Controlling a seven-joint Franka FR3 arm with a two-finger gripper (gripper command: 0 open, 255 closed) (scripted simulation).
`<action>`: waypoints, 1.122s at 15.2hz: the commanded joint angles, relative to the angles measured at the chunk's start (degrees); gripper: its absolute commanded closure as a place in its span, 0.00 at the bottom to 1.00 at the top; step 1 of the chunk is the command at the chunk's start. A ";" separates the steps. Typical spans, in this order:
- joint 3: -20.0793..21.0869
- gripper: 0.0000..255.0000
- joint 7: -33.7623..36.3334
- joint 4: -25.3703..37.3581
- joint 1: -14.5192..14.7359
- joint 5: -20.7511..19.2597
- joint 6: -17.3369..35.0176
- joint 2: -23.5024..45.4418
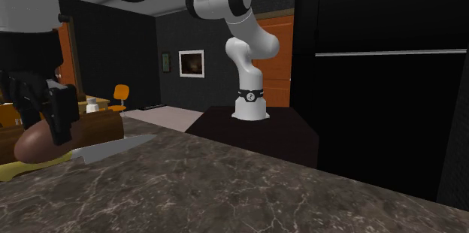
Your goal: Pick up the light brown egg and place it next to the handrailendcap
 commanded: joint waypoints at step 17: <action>0.00 1.00 1.74 -2.41 -0.14 -0.26 7.50 5.22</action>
